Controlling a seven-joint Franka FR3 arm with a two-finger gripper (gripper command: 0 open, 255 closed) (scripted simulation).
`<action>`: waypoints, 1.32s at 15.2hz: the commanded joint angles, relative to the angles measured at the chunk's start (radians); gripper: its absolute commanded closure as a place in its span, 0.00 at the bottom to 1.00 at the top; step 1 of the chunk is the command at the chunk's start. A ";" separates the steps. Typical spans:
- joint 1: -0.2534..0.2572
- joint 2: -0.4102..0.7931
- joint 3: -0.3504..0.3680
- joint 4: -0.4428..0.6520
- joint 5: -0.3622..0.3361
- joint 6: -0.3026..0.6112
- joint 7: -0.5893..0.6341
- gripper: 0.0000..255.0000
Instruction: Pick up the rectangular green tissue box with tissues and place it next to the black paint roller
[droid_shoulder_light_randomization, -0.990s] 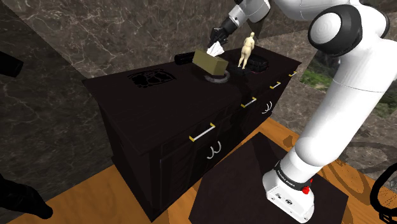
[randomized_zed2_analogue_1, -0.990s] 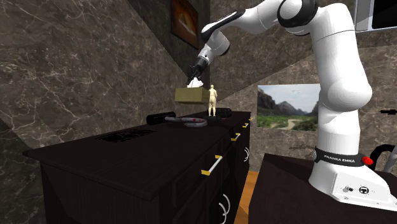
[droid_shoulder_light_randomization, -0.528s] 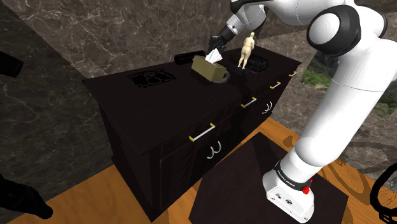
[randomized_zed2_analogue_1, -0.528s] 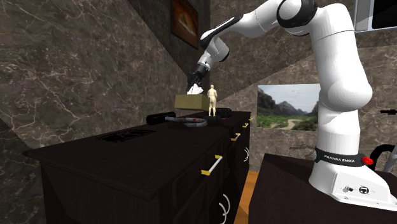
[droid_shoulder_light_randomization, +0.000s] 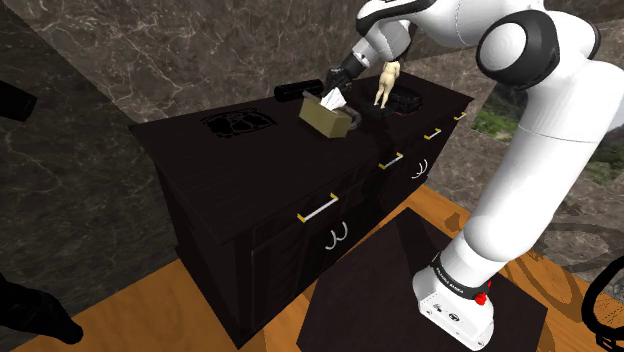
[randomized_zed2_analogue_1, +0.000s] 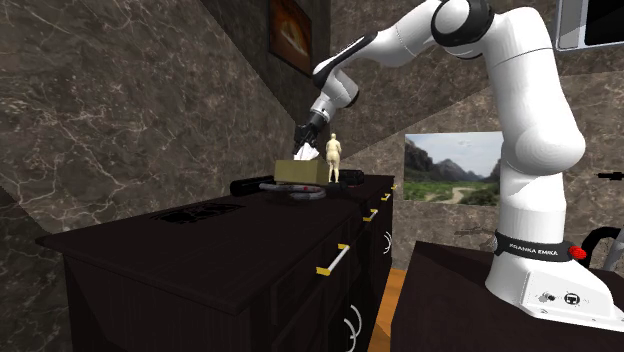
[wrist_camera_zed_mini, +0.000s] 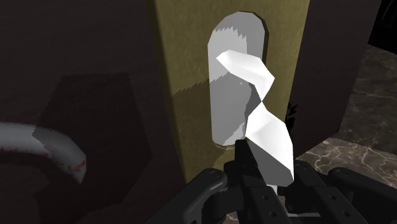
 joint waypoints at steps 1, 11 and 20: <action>-0.001 0.007 0.002 -0.016 0.010 0.018 -0.017 1.00; -0.004 0.057 0.016 -0.076 0.069 0.104 -0.098 1.00; -0.009 0.096 0.027 -0.101 0.112 0.153 -0.152 1.00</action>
